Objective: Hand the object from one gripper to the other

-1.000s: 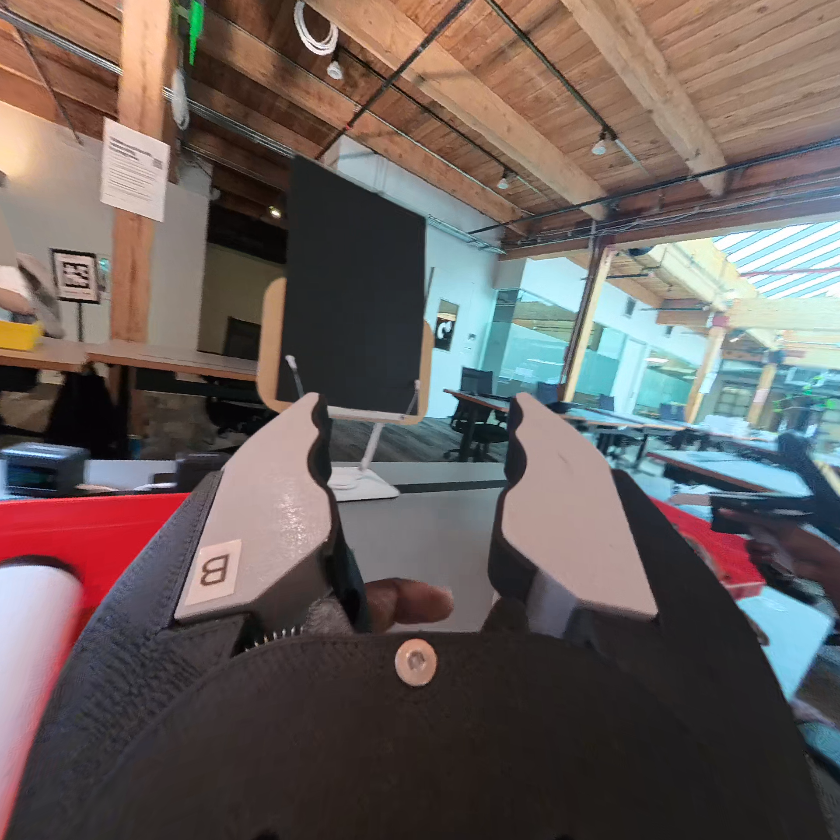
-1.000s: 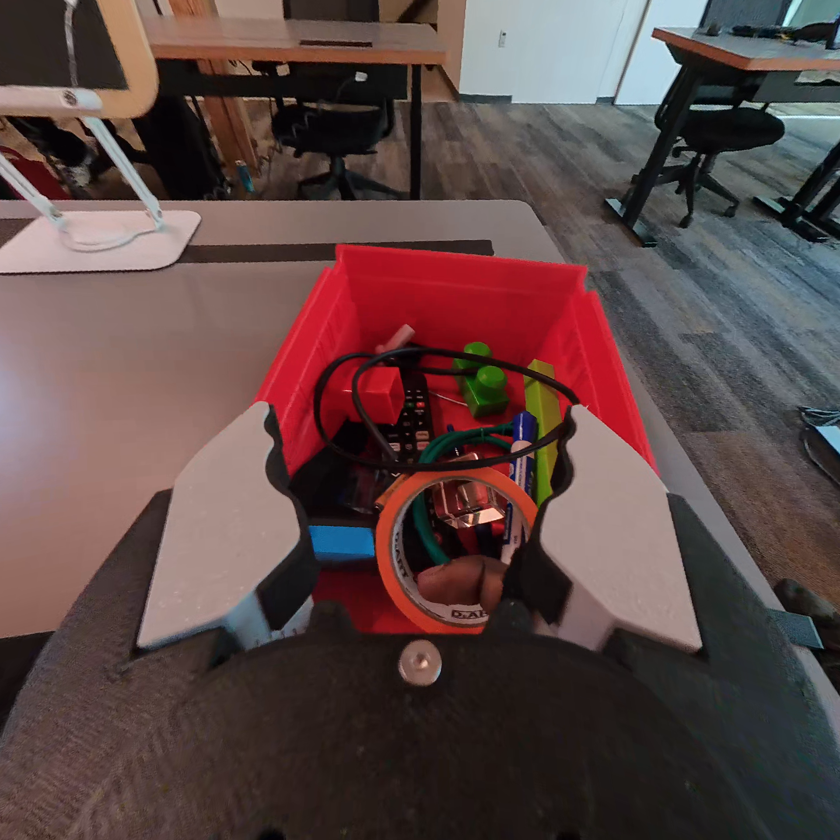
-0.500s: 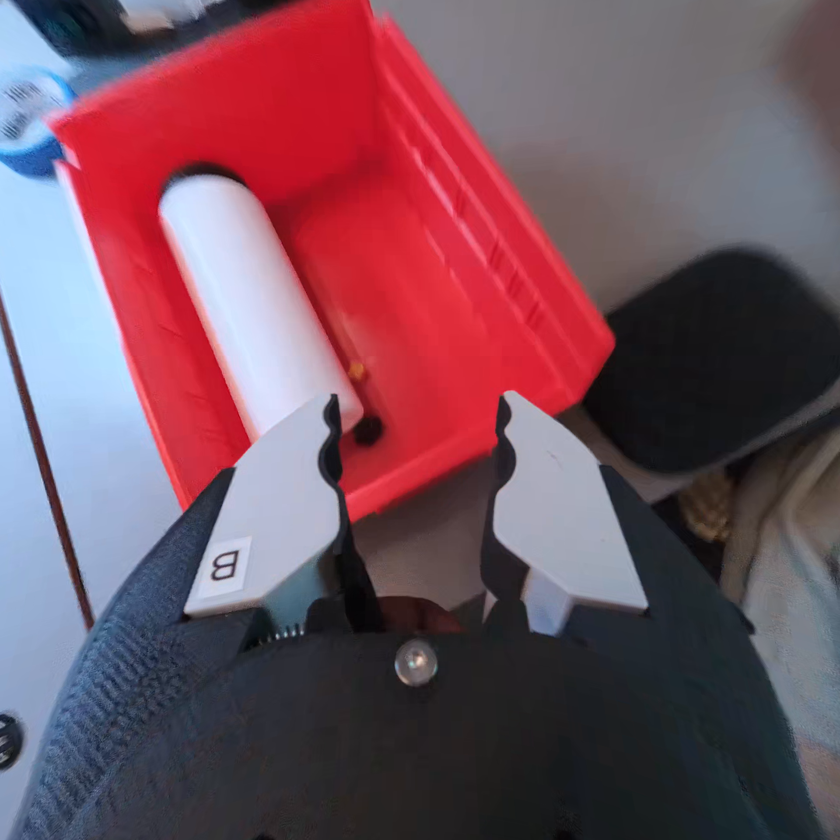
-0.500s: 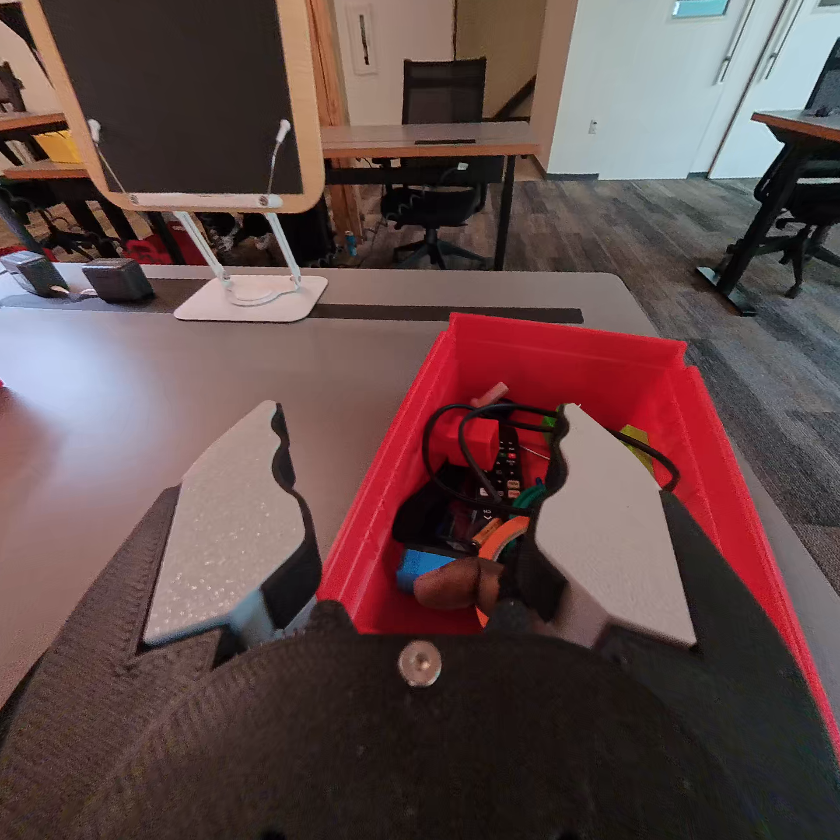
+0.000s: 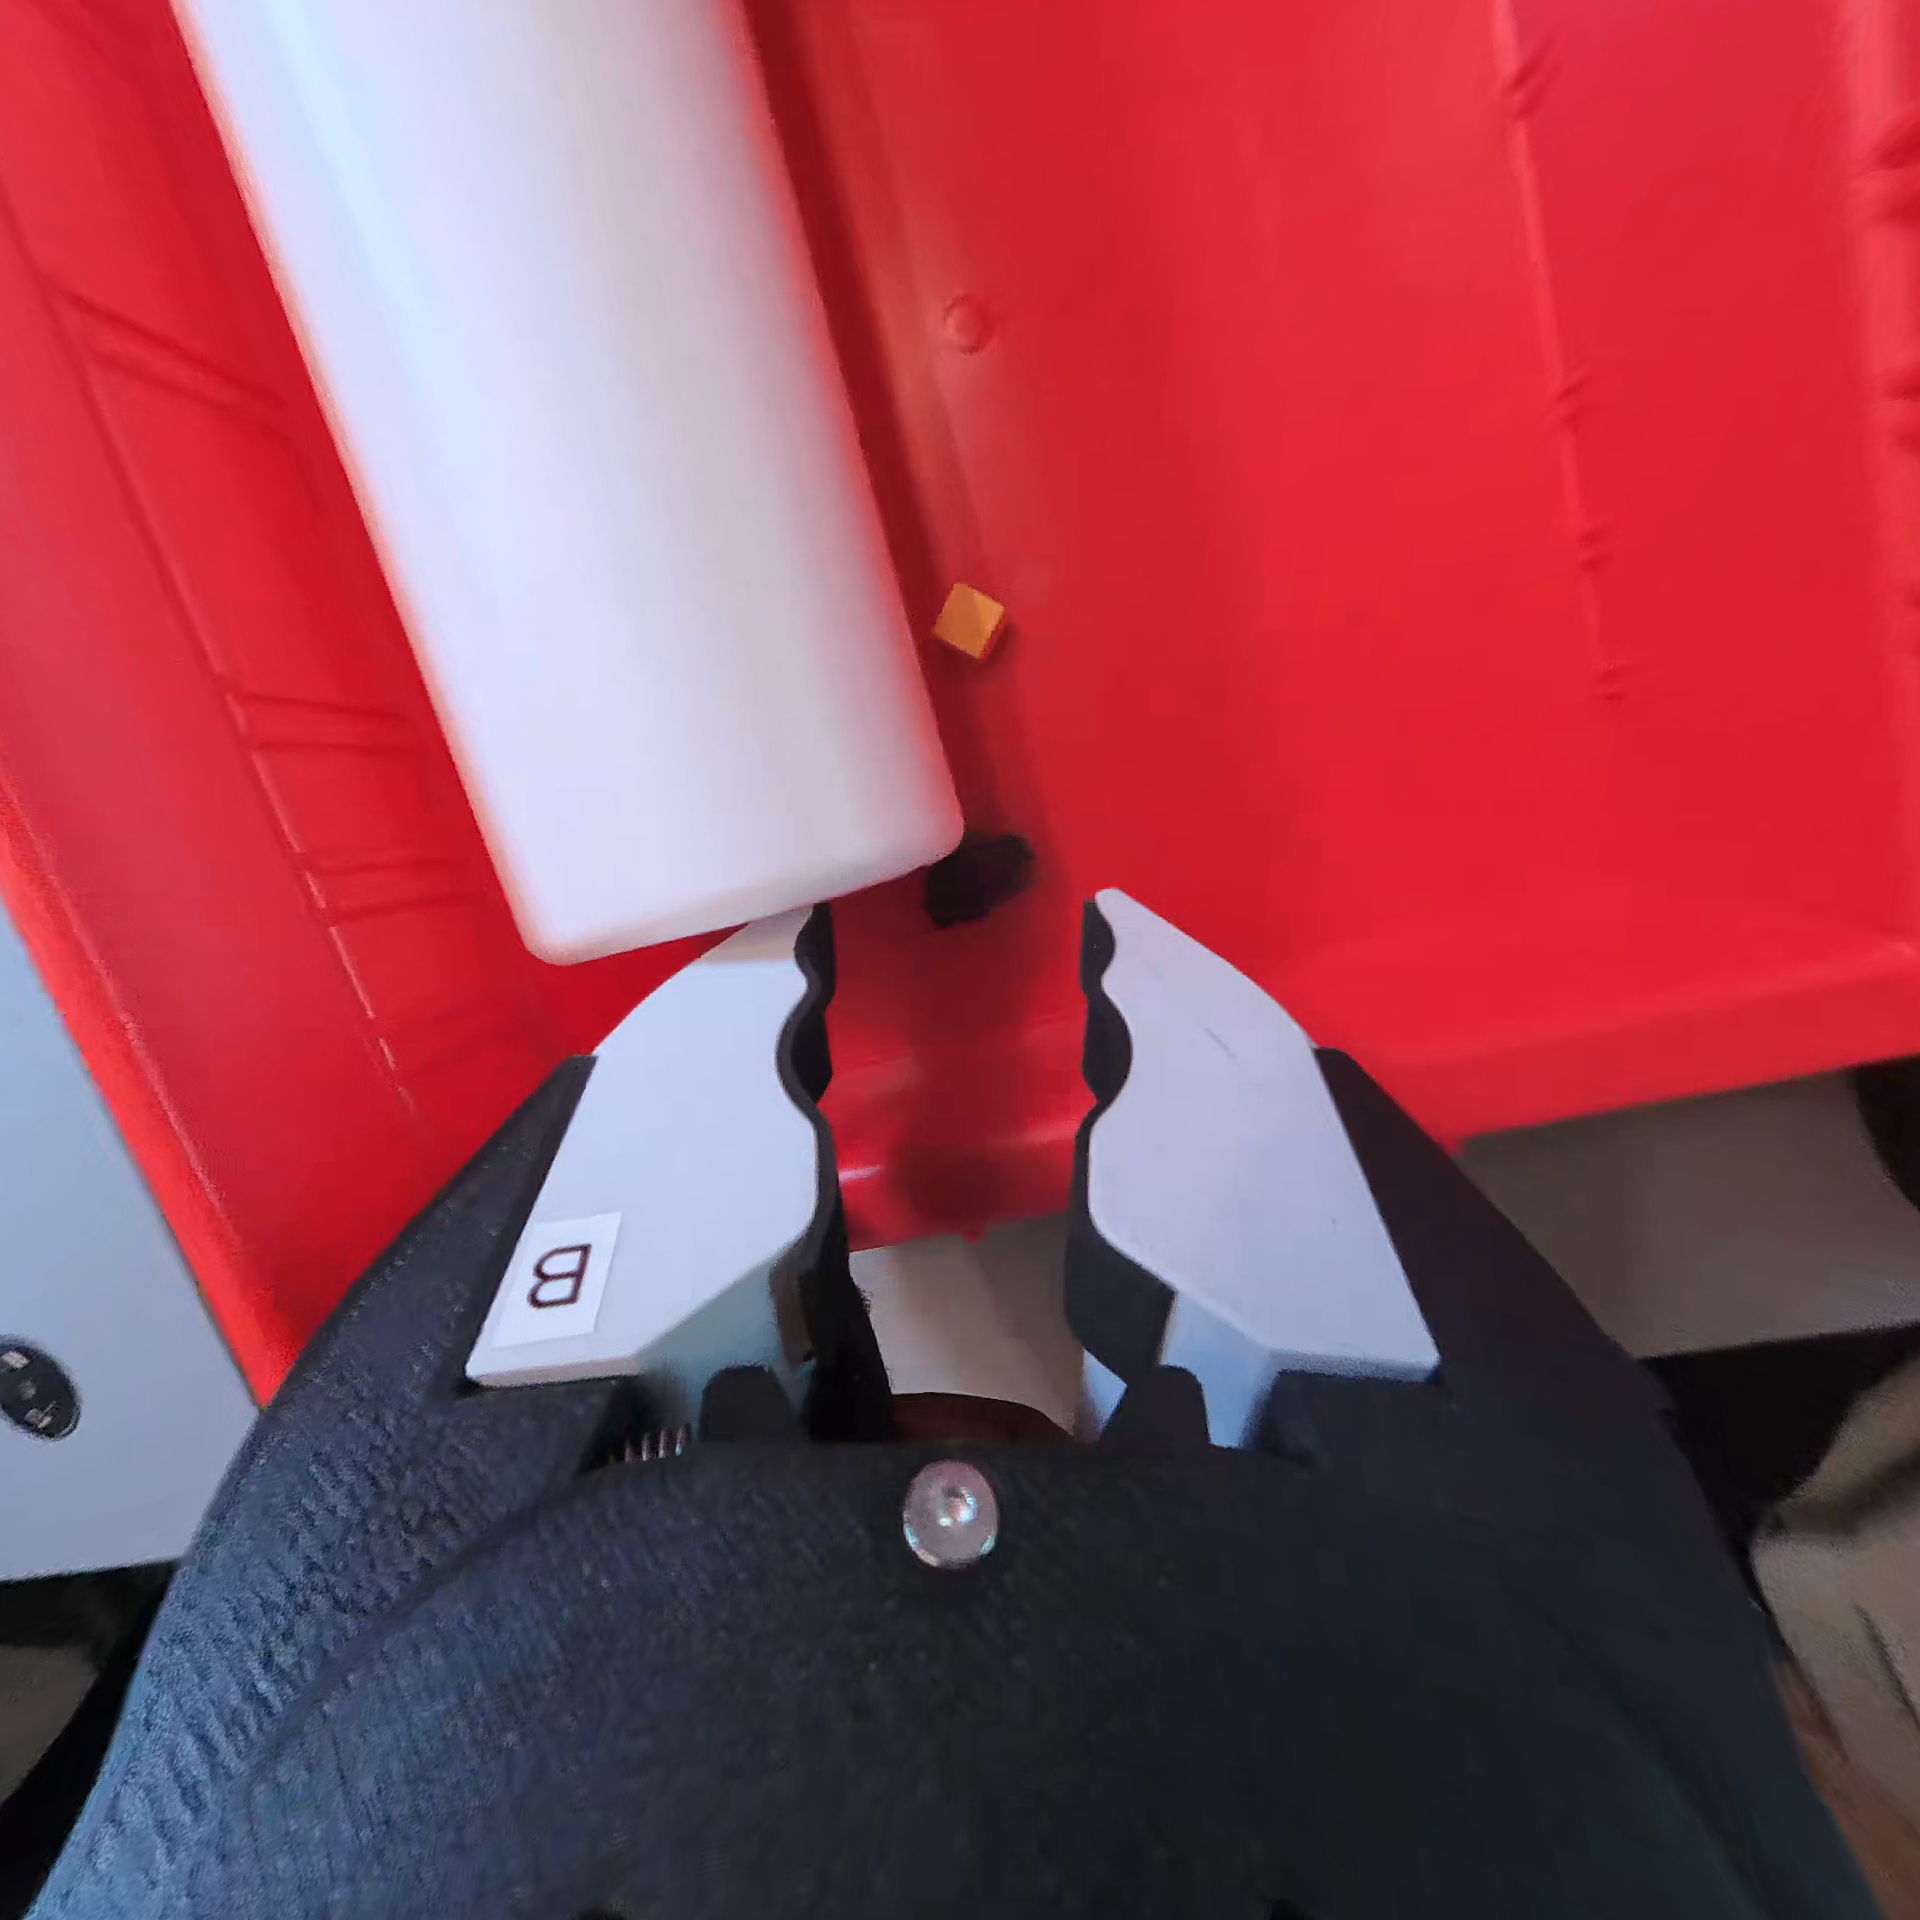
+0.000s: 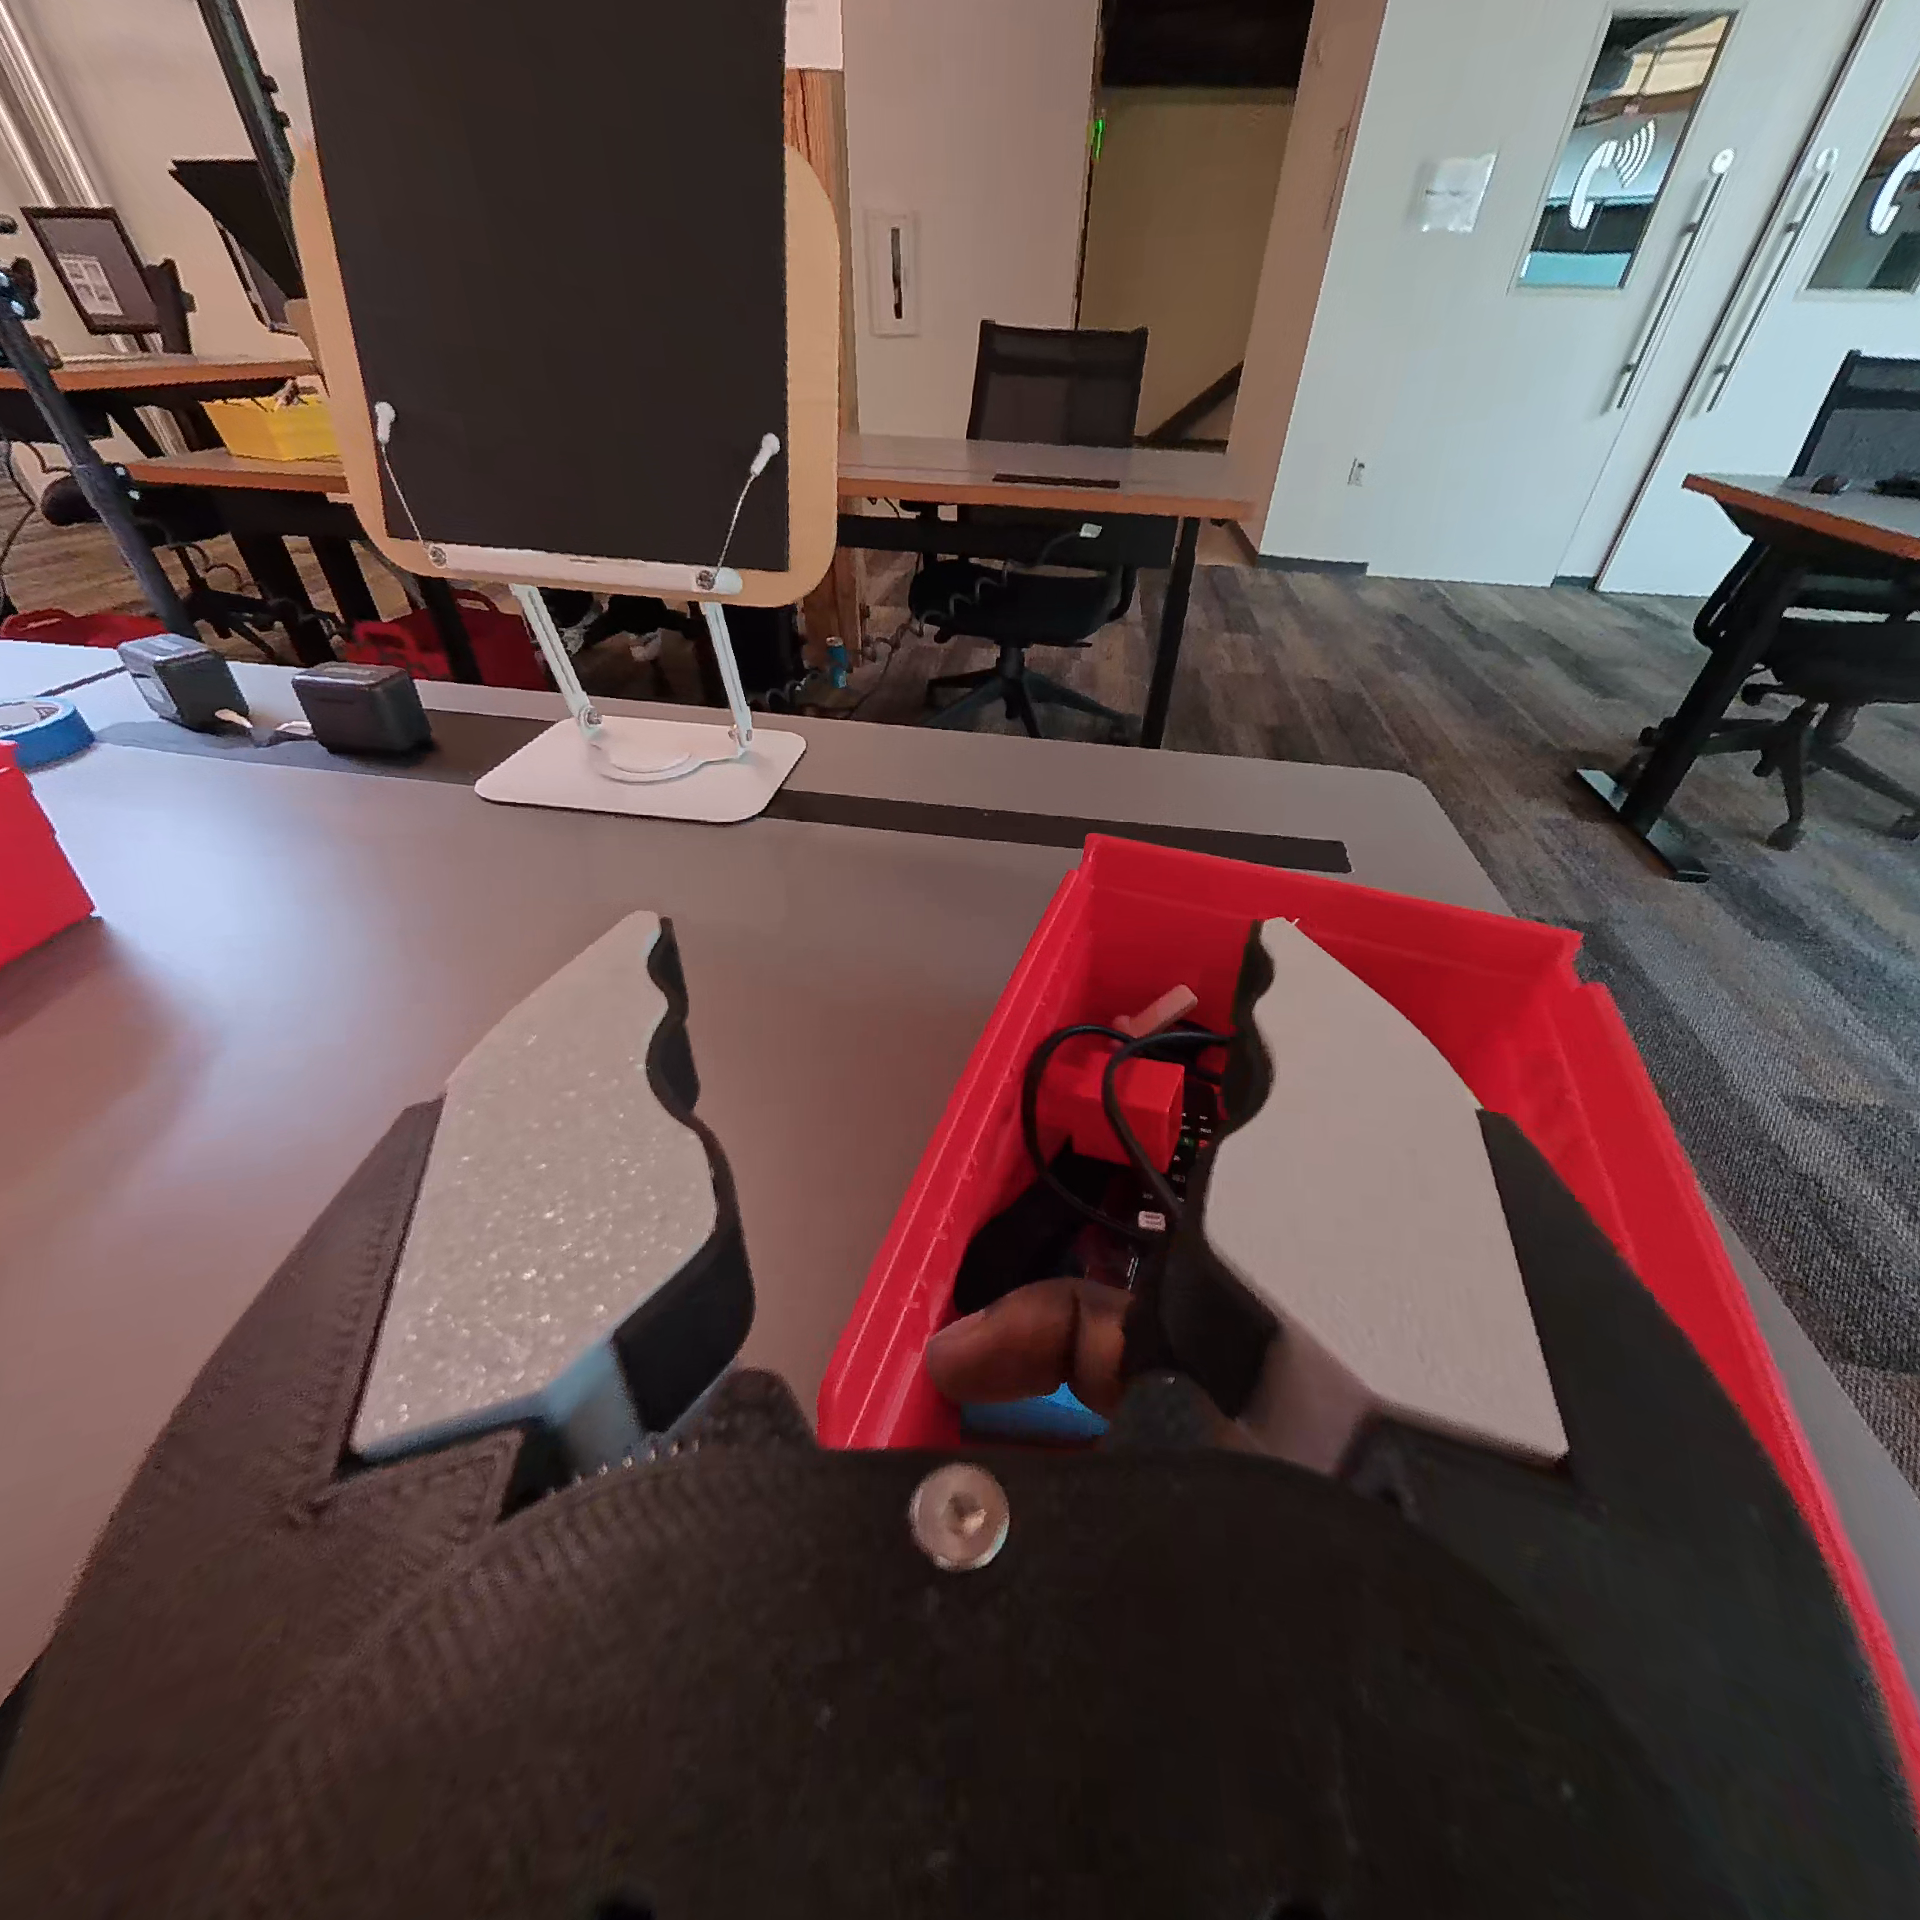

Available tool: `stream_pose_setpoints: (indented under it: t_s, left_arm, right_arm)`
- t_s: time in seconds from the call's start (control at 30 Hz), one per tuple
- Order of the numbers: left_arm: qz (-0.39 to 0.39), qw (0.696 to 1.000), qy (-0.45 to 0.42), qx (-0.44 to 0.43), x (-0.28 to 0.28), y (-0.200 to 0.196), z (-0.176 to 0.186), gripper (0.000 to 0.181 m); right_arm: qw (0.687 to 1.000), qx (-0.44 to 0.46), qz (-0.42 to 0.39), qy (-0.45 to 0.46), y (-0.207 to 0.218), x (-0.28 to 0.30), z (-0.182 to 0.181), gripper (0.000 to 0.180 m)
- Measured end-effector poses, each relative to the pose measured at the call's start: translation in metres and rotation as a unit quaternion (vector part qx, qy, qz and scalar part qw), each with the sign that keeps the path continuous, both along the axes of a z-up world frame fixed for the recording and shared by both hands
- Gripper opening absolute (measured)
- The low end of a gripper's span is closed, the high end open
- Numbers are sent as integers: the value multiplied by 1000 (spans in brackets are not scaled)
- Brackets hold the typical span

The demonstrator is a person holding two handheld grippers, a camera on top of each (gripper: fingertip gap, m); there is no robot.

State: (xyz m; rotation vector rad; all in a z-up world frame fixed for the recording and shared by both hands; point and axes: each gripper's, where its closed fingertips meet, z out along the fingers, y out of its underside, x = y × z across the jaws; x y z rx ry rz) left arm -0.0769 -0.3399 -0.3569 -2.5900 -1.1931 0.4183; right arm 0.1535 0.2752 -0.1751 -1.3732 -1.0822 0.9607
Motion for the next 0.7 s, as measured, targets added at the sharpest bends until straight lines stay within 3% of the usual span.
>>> stream_pose_setpoints:
  t_s: [0.23,0.47,0.7]
  left_arm:
    - [-25,997,-5,-72,3,1,-7,48]
    - [-65,991,-57,-100,8,11,-17,36]
    - [-120,990,-35,-61,9,31,-16,13]
  right_arm:
    - [1000,4,7,8,-3,-3,2,96]
    - [1000,15,15,19,-11,-4,7,92]
    - [999,32,22,19,-18,-6,9,88]
